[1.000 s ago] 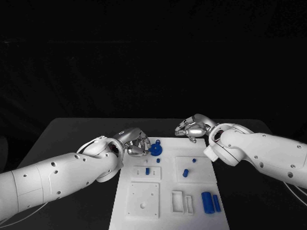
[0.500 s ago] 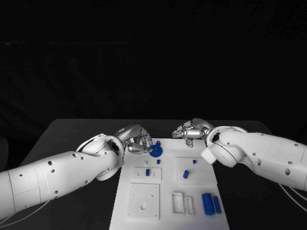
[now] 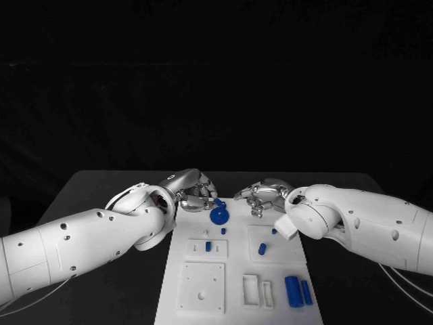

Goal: Assemble the parts on the task board

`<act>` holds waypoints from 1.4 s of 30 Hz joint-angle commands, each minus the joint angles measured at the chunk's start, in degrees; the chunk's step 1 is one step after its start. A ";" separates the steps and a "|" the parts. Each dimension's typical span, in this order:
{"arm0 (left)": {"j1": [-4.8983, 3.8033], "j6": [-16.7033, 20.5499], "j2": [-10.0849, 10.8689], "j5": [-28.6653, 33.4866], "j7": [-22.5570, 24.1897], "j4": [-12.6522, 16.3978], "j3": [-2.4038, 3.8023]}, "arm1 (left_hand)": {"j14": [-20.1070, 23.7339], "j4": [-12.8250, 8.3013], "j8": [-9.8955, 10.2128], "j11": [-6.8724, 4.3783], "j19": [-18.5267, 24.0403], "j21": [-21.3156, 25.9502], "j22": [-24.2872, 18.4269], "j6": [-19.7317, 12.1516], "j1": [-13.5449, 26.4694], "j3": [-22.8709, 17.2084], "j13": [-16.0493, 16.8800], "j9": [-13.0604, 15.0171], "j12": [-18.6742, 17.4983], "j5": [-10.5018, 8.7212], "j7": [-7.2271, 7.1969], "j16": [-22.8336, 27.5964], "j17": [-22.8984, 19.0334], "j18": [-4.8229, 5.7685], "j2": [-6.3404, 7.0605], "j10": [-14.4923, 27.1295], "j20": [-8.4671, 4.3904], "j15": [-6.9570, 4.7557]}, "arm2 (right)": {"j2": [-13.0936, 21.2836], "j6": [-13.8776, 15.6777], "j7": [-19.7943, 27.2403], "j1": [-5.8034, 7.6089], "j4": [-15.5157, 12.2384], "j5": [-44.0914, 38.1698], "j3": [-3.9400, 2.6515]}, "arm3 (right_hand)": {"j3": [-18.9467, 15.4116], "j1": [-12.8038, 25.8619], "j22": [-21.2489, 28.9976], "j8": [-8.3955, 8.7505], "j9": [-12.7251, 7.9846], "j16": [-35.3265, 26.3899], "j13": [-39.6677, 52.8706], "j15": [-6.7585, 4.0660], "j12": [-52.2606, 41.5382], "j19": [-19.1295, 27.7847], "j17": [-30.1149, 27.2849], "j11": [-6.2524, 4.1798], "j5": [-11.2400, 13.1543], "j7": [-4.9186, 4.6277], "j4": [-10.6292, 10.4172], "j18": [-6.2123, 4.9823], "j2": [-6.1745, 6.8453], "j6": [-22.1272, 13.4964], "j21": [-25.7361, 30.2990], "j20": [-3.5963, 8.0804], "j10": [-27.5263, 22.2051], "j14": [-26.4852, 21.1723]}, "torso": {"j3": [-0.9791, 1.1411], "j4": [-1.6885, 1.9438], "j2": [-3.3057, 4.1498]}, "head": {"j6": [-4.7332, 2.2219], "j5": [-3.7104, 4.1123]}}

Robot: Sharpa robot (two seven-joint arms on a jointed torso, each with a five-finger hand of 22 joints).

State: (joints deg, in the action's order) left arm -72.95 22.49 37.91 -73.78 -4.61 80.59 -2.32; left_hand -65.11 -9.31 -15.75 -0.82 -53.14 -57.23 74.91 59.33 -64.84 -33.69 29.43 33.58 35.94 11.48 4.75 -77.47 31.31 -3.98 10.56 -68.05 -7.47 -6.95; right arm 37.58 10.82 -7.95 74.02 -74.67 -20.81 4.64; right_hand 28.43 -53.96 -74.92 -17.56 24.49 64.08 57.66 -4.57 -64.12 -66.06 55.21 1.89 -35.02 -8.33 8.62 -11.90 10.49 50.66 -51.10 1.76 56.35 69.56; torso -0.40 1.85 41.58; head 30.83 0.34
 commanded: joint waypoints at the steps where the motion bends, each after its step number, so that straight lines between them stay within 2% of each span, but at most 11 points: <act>1: -0.15 0.17 0.04 0.30 0.12 0.57 0.06 | -0.10 -0.49 0.03 -0.08 -0.03 -0.23 0.90 -0.08 -0.48 -0.03 -0.08 0.06 -0.11 -0.25 0.49 -0.36 -0.06 0.43 -0.11 -0.20 -5.06 -0.17 | -0.40 -4.12 2.27 -0.06 0.18 7.35 0.12 | -2.58 1.13 -1.17 0.37 0.04 0.14 -0.07 0.25 -0.23 0.53 0.13 0.07 -0.83 -0.09 1.57 -3.10 -1.00 -0.70 -0.13 -0.10 -0.50 -0.38 | 0.03 0.07 0.00 | -0.23 -0.09; 10: -0.20 0.30 0.15 0.30 0.18 1.57 0.43 | -0.12 -0.53 0.06 -0.06 -0.05 -0.24 0.89 -0.09 -0.52 -0.07 -0.13 0.05 -0.17 -0.29 0.50 -0.36 -0.07 0.43 -0.14 -0.19 -5.06 -0.16 | -1.00 -4.20 3.73 -0.21 0.51 13.29 0.30 | -5.61 3.56 -1.01 1.07 -0.25 0.07 -0.36 0.61 -0.46 0.95 0.34 0.44 2.03 -0.49 2.91 -3.10 -1.80 -1.96 0.15 -0.23 -1.09 -0.79 | -0.08 -0.06 0.03 | -0.56 -0.14; 18: -0.20 0.20 0.13 0.30 0.23 2.00 0.78 | -0.15 -0.55 0.08 -0.06 -0.08 -0.24 0.88 -0.08 -0.55 -0.11 -0.16 0.05 -0.21 -0.29 0.51 -0.36 -0.07 0.42 -0.17 -0.22 -5.05 -0.16 | -1.61 -4.95 2.72 -0.35 0.80 13.46 0.36 | -6.32 4.58 -0.97 1.36 -0.38 0.04 -0.53 0.76 -0.57 1.12 0.44 0.60 3.41 -0.64 2.98 -3.10 -2.27 -2.49 0.36 -0.21 -1.43 -1.02 | 0.01 0.00 0.06 | -0.60 -0.12; 30: -0.20 0.12 0.04 0.30 0.23 2.21 0.91 | -0.20 -0.78 0.12 -0.06 -0.13 -0.25 0.86 -0.06 -0.82 -0.26 -0.26 0.03 -0.32 -0.12 0.51 -0.36 -0.09 0.39 -0.21 -0.30 -5.06 -0.16 | -2.05 -4.82 1.87 -0.53 1.16 12.28 0.76 | -6.53 5.11 -0.95 1.61 -0.49 0.01 -0.65 0.93 -0.66 1.31 0.54 0.77 4.50 -0.82 2.99 -3.10 -2.90 -2.99 0.57 -0.24 -1.83 -1.28 | 0.05 -0.05 0.08 | -0.60 -0.17; 42: -0.20 0.04 0.02 0.27 0.20 2.47 0.95 | -0.25 -0.87 0.12 -0.06 -0.17 -0.26 0.85 0.00 -0.92 -0.35 -0.32 0.03 -0.37 0.02 0.51 -0.37 -0.10 0.39 -0.34 -0.39 -5.05 -0.16 | -3.11 -6.79 2.65 -1.91 1.52 14.61 1.03 | -6.69 5.45 -0.98 1.67 -0.52 0.03 -0.71 0.99 -0.76 1.39 0.60 0.83 4.98 -0.88 3.02 -3.10 -3.30 -3.12 0.64 -0.28 -1.99 -1.38 | 0.15 0.04 0.16 | -0.52 -0.25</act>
State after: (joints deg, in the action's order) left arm -73.03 22.45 38.04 -73.73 -4.66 82.81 -1.44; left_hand -65.19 -9.84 -15.75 -0.82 -53.14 -57.23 74.95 59.35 -65.14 -33.90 29.17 33.56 35.94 11.48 4.99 -77.47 31.26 -3.98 10.25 -68.06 -7.47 -6.83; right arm 34.53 6.39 -6.20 72.16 -72.92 -7.86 5.69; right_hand 22.14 -49.10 -74.91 -16.18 24.06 64.08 57.04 -3.55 -64.59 -65.06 55.72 2.66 -30.35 -8.70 11.61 -11.88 7.30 48.04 -50.58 1.52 54.86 68.54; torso -0.29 1.84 41.71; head 30.22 0.09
